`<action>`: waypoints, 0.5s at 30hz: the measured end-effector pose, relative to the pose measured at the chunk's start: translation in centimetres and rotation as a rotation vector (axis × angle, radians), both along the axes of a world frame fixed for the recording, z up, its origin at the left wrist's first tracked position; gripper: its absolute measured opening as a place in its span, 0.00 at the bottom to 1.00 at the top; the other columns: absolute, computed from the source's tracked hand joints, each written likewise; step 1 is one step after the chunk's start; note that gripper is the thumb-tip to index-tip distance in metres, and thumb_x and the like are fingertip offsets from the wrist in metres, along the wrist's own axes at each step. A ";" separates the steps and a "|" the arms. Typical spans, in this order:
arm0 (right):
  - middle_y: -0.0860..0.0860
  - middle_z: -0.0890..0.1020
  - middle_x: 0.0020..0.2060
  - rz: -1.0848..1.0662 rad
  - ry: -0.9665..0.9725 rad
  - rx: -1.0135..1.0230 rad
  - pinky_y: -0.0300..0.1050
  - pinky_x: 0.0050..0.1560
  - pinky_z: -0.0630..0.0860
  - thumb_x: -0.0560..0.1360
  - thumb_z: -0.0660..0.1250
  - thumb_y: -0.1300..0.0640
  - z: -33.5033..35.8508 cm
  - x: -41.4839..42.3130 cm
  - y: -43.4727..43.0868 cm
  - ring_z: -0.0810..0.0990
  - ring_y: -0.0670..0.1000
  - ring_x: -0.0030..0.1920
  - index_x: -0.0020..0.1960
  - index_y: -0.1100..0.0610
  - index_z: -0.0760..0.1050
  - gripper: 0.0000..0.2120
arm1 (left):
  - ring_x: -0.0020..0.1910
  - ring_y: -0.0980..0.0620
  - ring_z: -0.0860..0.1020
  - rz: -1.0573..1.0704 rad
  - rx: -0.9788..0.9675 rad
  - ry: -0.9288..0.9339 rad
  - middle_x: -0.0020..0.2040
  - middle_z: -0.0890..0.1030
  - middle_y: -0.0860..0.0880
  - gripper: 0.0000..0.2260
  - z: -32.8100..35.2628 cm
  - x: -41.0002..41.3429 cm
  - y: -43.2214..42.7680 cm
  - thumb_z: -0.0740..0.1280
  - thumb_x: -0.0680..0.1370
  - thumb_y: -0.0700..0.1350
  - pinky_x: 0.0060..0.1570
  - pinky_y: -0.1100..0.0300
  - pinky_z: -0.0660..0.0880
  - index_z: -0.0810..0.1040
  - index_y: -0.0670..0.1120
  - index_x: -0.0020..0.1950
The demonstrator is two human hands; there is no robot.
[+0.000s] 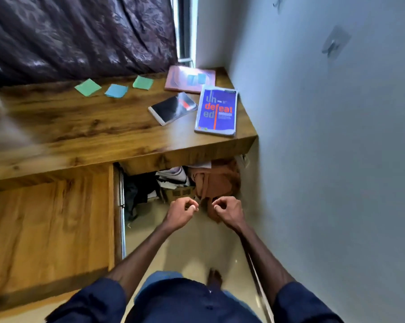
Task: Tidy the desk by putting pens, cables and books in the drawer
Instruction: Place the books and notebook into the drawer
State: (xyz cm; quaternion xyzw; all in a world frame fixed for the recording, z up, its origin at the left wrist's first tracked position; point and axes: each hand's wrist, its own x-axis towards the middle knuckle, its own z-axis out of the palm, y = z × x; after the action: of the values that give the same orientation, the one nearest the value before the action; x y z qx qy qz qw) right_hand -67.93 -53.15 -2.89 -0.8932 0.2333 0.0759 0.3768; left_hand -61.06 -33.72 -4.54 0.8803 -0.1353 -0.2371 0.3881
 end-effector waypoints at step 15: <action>0.48 0.87 0.42 0.143 -0.145 0.016 0.22 0.40 0.69 0.74 0.72 0.60 4.3 20.7 -7.3 0.82 0.41 0.42 0.47 0.55 0.87 0.05 | 0.38 0.54 0.85 0.218 -0.047 -0.017 0.42 0.87 0.52 0.08 2.3 17.2 -6.4 0.66 0.78 0.38 0.41 0.65 0.80 0.85 0.48 0.47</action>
State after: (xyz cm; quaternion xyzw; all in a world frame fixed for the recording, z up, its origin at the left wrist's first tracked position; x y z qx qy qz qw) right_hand -47.25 -60.47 1.36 -0.9077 0.1403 0.0398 0.3935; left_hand -43.86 -40.09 -2.26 0.8825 -0.0478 -0.1827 0.4307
